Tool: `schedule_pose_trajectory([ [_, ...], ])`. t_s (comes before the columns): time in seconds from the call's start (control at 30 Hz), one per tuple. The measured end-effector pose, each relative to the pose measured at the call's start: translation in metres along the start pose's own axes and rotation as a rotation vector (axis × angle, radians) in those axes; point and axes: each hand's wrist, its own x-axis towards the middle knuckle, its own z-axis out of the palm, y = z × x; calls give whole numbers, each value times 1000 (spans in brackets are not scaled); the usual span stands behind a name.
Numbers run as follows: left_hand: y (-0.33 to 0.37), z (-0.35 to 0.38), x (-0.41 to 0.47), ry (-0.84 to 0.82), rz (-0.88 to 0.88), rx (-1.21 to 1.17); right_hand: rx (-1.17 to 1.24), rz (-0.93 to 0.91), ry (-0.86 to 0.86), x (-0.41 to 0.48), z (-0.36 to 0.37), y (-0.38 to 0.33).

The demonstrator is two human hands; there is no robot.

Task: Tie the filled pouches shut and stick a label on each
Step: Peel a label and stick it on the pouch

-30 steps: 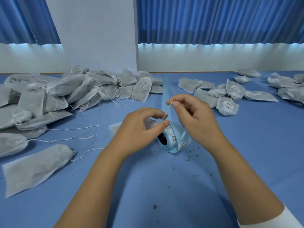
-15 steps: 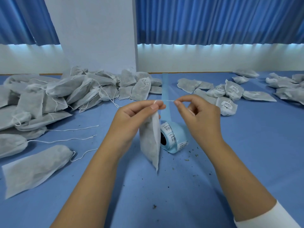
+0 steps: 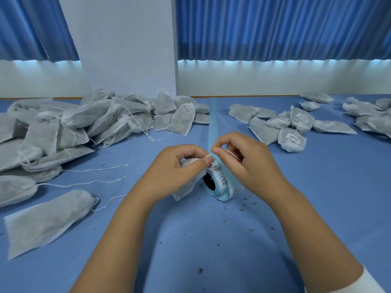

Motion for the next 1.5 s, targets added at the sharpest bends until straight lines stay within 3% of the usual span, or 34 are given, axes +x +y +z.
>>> schedule_pose_trajectory([
  [0.23,6,5,-1,-93,-58,-200,303,122,9,2,3,4],
  [0.47,4,13,3,4,-127,-432,55,248,98,3,9,12],
  [0.6,2,13,7,105,-149,-461,371,303,188,6,3,1],
  [0.77,2,13,7,92,-118,-465,641,272,-6,4,0,-9],
  [1.0,1,14,8,86,-98,-472,818,299,-65,4,2,-7],
  [1.5,-4,16,9,109,-93,-336,785,372,-203,5,-1,-7],
])
